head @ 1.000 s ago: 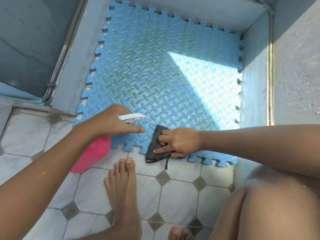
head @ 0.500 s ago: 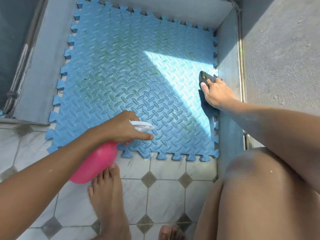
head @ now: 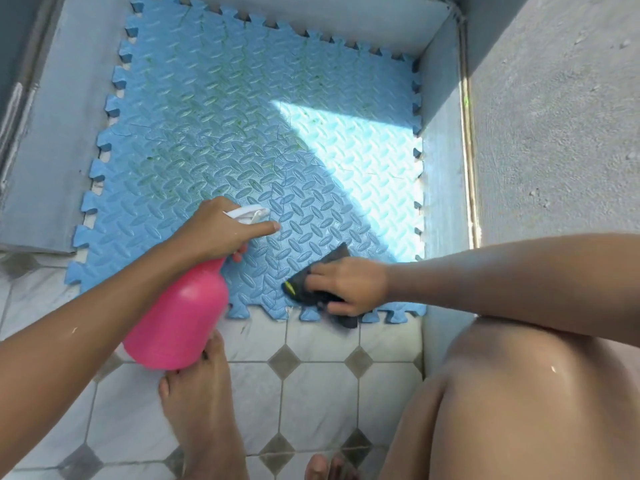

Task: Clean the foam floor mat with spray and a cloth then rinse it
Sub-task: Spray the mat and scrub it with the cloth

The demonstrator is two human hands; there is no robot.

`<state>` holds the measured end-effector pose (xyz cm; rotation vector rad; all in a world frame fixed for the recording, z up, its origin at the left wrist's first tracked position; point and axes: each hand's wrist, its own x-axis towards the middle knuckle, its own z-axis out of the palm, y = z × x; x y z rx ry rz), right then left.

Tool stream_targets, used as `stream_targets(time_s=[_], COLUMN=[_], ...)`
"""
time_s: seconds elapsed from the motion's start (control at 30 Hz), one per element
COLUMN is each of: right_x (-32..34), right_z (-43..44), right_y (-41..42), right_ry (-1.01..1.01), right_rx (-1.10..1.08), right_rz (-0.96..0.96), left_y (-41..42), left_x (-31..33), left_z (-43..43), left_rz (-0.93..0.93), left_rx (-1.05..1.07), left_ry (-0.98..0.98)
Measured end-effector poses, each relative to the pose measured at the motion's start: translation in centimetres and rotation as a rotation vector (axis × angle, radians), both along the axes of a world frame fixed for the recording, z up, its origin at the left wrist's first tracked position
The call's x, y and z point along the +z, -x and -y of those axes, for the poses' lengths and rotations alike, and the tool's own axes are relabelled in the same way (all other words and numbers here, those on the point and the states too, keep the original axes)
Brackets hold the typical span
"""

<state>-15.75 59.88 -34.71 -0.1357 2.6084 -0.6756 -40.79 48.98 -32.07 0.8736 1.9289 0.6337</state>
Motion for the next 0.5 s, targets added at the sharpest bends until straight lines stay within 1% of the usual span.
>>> stream_targets(time_s=[0.03, 0.07, 0.1, 0.17, 0.2, 0.27, 0.33, 0.37, 0.4, 0.43, 0.47, 0.5], right_x=[-0.3, -0.6, -0.6, -0.8, -0.8, -0.6, -0.3, -0.1, -0.1, -0.2, -0.4, -0.5], right_z=[0.9, 1.1, 0.8, -1.1, -2.5, -6.1, -9.9, -11.3, -12.1, -12.2, -11.8, -10.8], right_y=[0.0, 0.0, 0.1, -0.1, -0.4, -1.3, -2.3, -2.7, -2.9, -3.0, -3.0, -2.9], right_ry=[-0.001, -0.007, -0.017, -0.054, -0.084, -0.224, -0.43, -0.5, -0.548, -0.574, -0.579, -0.559], right_rx=[0.142, 0.221, 0.24, 0.147, 0.039, -0.315, -0.772, -0.977, -1.106, -1.148, -1.122, -1.045], right_rz=[-0.003, -0.002, -0.004, -0.041, -0.061, -0.051, 0.056, 0.103, 0.131, 0.141, 0.123, 0.076], left_y=[0.0, 0.0, -0.1, 0.1, 0.2, 0.4, 0.6, 0.7, 0.7, 0.7, 0.7, 0.7], left_x=[0.0, 0.1, 0.1, -0.1, -0.2, -0.6, -1.1, -1.1, -1.1, -1.2, -1.2, -1.3], left_z=[0.0, 0.0, -0.1, -0.2, -0.2, -0.2, -0.2, -0.2, -0.3, -0.3, -0.3, -0.4], left_rz=[0.001, 0.0, 0.006, 0.024, 0.037, 0.088, 0.153, 0.174, 0.185, 0.19, 0.196, 0.209], left_rx=[-0.013, -0.02, -0.019, -0.014, -0.015, -0.014, -0.003, 0.002, -0.001, -0.003, 0.003, 0.025], left_ry=[0.003, -0.002, -0.012, -0.026, -0.023, -0.007, 0.003, 0.005, 0.004, 0.004, 0.002, -0.004])
